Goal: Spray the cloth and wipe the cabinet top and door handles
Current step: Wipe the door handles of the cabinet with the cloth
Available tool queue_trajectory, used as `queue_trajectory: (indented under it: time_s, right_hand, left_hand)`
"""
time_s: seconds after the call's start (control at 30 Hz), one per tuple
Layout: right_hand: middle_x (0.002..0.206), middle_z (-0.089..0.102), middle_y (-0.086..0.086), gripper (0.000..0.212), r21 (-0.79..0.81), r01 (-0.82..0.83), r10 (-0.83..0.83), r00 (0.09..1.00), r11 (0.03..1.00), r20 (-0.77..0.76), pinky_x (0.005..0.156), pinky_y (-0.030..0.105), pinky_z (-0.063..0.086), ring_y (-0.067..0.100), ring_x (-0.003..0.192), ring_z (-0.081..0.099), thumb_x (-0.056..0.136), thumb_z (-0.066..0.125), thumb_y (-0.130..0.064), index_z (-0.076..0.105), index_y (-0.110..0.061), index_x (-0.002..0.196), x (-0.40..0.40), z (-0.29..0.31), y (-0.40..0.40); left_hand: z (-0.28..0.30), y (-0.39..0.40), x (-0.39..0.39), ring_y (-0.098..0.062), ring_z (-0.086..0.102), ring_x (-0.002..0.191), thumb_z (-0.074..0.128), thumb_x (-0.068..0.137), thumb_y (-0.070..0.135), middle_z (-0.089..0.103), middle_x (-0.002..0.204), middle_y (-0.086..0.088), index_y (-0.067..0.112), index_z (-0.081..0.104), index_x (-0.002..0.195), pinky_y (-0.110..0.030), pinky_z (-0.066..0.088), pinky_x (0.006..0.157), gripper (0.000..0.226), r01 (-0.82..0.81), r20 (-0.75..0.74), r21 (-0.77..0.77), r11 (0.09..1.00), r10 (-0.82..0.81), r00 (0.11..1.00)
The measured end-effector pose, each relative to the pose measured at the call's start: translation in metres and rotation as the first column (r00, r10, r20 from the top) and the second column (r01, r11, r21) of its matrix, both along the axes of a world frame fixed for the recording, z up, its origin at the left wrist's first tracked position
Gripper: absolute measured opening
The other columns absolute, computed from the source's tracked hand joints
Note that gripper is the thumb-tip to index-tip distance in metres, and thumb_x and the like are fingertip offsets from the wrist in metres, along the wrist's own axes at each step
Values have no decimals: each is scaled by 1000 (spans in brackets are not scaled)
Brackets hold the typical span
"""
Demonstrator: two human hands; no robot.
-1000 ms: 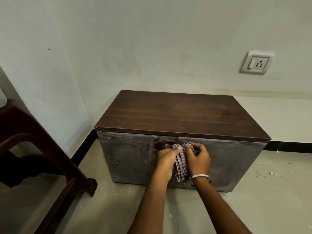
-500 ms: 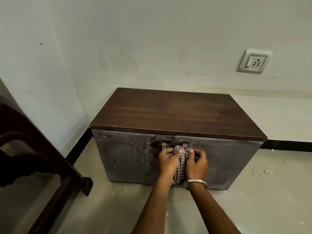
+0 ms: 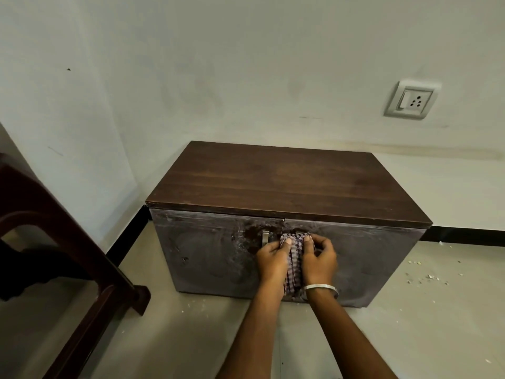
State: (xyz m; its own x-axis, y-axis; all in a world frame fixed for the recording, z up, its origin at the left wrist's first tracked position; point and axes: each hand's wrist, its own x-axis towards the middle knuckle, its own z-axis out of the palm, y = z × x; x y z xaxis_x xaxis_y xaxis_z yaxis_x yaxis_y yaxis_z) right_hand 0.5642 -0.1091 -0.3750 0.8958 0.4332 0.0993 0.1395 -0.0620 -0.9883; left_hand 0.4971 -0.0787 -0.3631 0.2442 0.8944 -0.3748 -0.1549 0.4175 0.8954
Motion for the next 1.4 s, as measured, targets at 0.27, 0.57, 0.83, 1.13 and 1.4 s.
queue_trajectory:
  time_s: [0.27, 0.57, 0.83, 1.13, 1.4]
  right_hand:
    - [96, 60, 11, 13, -54, -23, 16, 993, 998, -121, 82, 34, 46, 27, 94, 58, 92, 54, -5, 59, 0, 103, -7, -36, -12]
    - [101, 60, 10, 13, 6, 20, -19, 997, 1000, -79, 84, 32, 46, 21, 94, 57, 91, 56, -8, 56, -4, 104, -12, -43, -8]
    - [106, 63, 24, 16, -111, 58, -79, 977, 992, -196, 86, 40, 47, 36, 100, 60, 90, 59, -8, 56, 2, 102, 0, -53, 13]
    - [104, 57, 12, 20, -53, -65, 49, 964, 996, -262, 87, 35, 46, 25, 97, 56, 88, 60, -5, 50, -7, 106, -6, -49, -1]
    - [105, 63, 20, 23, -133, 17, -53, 960, 991, -274, 92, 44, 50, 34, 98, 61, 81, 68, -3, 51, -9, 94, -1, -50, 10]
  left_hand:
    - [-34, -7, -6, -23, 69, 91, 62, 91, 14, 72, 99, -9, 7, 68, 104, -37, 57, 86, 16, 35, -87, -28, 999, -37, 995]
    - [-42, 1, -2, -19, 70, 89, 65, 89, 10, 72, 97, -8, 10, 67, 101, -29, 57, 79, 12, -6, -11, 3, 1000, 6, 1000]
    - [-45, 6, 11, -25, 71, 88, 69, 85, 10, 73, 95, -11, 8, 71, 95, -40, 58, 86, 10, -62, -111, -85, 994, 52, 992]
    - [-47, 11, 4, -27, 70, 78, 70, 85, 15, 74, 84, -12, 15, 67, 72, -38, 59, 77, 13, -15, -132, -152, 988, -5, 991]
    - [-48, 13, 2, -27, 69, 77, 70, 84, 12, 72, 83, -12, 13, 68, 77, -37, 59, 76, 8, 38, -135, -163, 986, -61, 989]
